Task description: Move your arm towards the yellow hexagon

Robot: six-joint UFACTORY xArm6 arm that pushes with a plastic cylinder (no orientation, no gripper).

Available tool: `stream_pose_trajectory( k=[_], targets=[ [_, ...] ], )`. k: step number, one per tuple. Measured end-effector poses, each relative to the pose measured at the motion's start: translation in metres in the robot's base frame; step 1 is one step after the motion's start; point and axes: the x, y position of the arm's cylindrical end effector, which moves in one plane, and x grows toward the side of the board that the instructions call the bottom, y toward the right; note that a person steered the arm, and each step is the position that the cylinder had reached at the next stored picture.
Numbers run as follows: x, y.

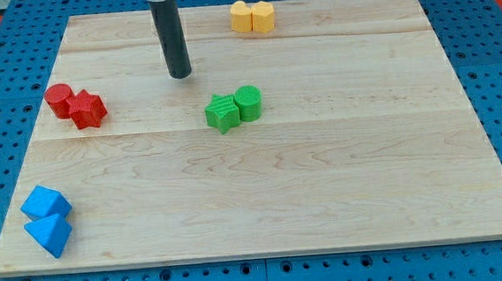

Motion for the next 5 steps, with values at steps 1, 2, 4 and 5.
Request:
stream_pose_trajectory(
  k=[1,2,4,5],
  targets=[
    [-0.013,0.06],
    [-0.02,0.084],
    [-0.07,0.177],
    [-0.126,0.187]
  ],
)
